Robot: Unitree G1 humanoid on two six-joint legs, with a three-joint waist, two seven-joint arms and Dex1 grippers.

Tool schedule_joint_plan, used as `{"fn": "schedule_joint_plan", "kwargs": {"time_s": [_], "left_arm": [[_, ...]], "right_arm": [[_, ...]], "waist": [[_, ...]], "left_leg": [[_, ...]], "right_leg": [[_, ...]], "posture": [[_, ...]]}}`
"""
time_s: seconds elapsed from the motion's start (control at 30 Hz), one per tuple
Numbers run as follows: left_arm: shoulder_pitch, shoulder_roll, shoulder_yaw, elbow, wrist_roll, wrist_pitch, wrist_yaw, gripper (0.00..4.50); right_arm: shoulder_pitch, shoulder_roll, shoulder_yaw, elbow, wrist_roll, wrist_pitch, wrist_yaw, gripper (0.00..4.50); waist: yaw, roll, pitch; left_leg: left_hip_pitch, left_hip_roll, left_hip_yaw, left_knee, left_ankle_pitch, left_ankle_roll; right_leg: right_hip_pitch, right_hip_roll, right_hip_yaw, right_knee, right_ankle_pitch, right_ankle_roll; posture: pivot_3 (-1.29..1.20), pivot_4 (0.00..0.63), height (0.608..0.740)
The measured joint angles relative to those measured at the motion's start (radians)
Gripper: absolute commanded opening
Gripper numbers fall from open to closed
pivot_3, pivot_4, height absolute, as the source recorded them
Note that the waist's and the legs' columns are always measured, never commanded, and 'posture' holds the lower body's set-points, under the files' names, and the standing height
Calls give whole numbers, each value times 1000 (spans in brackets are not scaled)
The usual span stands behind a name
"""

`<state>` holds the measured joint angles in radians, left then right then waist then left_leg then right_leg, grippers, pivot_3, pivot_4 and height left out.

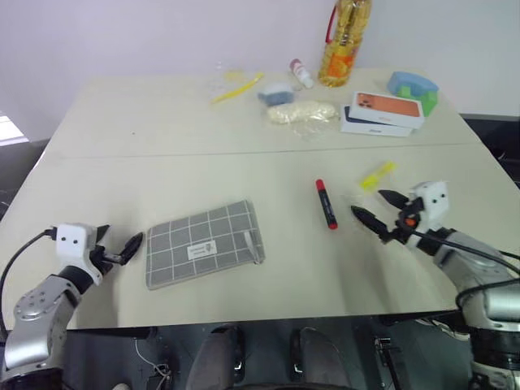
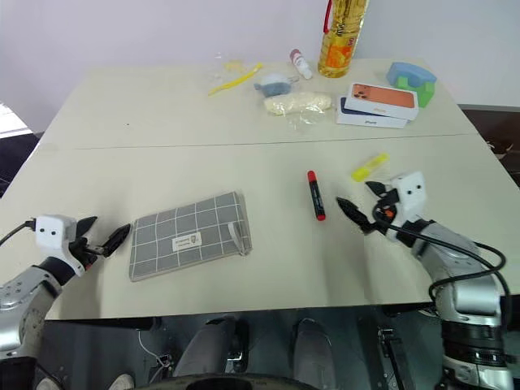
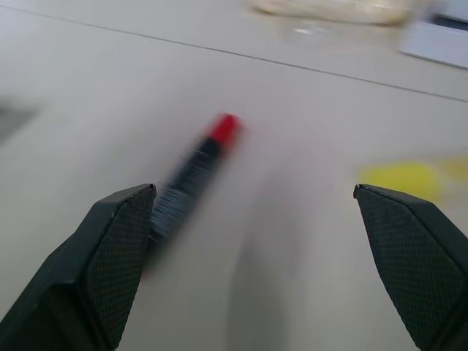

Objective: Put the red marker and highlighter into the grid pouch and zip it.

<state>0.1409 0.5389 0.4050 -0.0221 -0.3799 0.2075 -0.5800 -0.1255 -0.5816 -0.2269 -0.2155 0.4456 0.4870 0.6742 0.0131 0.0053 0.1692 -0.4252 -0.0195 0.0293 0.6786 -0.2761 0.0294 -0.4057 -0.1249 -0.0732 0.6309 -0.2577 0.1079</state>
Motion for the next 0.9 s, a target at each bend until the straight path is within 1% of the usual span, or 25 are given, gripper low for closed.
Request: {"fn": "schedule_joint_plan", "kwargs": {"time_s": [0.03,0.07,0.1,0.13,0.17,0.2,0.23,0.27,0.33,0.37,0.5,0.63,0.73,0.83,0.9], "left_arm": [[4,0,0,-3,1,-2,-2,4471],[4,0,0,-3,1,-3,-3,4500],[5,1,0,-3,3,-4,-5,4500],[4,5,0,-3,7,-6,-8,4500],[5,7,-1,-3,10,-7,-9,4500],[5,14,-1,-2,16,-13,-15,4500],[5,30,-1,2,24,-22,-29,4500],[4,46,-1,6,29,-29,-37,4500],[3,84,0,14,46,-58,-66,4500],[5,102,0,22,54,-76,-81,4500],[28,177,-3,72,115,-183,-151,4500],[51,242,-16,125,166,-309,-216,4500],[64,269,-18,142,184,-376,-245,4500],[83,284,-17,144,191,-414,-262,4500],[107,288,-13,143,196,-440,-266,4500]], "right_arm": [[-3,6,17,-22,1,5,-3,4500],[-4,12,29,-36,2,8,-6,3989],[-4,18,48,-50,2,10,-10,3781],[-4,25,68,-62,2,14,-13,3098],[-5,28,75,-65,2,17,-14,2769],[-10,35,91,-68,2,23,-19,2313],[-23,44,114,-72,-1,32,-23,1632],[-36,48,139,-82,-7,39,-27,1246],[-77,58,202,-116,-20,65,-40,263],[-103,68,235,-132,-32,79,-48,121],[-212,151,400,-162,-102,129,-101,121],[-301,236,577,-101,-176,147,-108,121],[-339,280,633,-38,-206,162,-103,121],[-362,292,693,39,-251,194,-105,121],[-360,314,684,91,-256,237,-124,121]], "waist": [[0,0,0],[1,0,0],[0,0,0],[-1,0,0],[-1,0,0],[-1,0,0],[-2,0,0],[-3,0,0],[-6,0,0],[-9,0,0],[-19,0,0],[-26,0,0],[-29,0,0],[-30,0,0],[-31,0,0]], "left_leg": [[0,0,0,0,0,0],[0,0,0,0,0,0],[0,0,0,0,0,0],[0,0,0,0,0,0],[0,0,0,0,0,0],[0,0,0,0,0,0],[0,0,0,0,0,0],[0,0,0,0,0,0],[0,0,0,-1,0,0],[0,0,0,-1,0,0],[0,0,0,-3,0,0],[0,-1,0,-5,0,0],[0,-1,0,-6,0,-1],[0,-2,0,-6,0,-1],[0,-2,1,-8,1,-1]], "right_leg": [[0,0,0,0,0,0],[0,0,0,0,0,0],[0,0,0,0,0,0],[0,0,0,0,0,0],[0,0,0,0,0,0],[0,0,0,0,0,0],[0,0,0,0,0,0],[-1,0,0,0,0,0],[-2,0,0,0,0,-1],[-3,0,0,0,0,-1],[-6,0,0,-1,0,-1],[-7,0,0,-1,0,-1],[-7,0,0,-1,1,-1],[-7,0,0,-1,1,0],[-7,-1,0,-1,2,1]], "posture": [[0,150,740],[0,150,740],[0,150,740],[0,150,740],[0,150,740],[0,150,740],[0,150,740],[0,150,740],[0,150,740],[0,150,740],[0,150,740],[0,150,740],[0,150,740],[0,150,740],[0,150,740]]}}
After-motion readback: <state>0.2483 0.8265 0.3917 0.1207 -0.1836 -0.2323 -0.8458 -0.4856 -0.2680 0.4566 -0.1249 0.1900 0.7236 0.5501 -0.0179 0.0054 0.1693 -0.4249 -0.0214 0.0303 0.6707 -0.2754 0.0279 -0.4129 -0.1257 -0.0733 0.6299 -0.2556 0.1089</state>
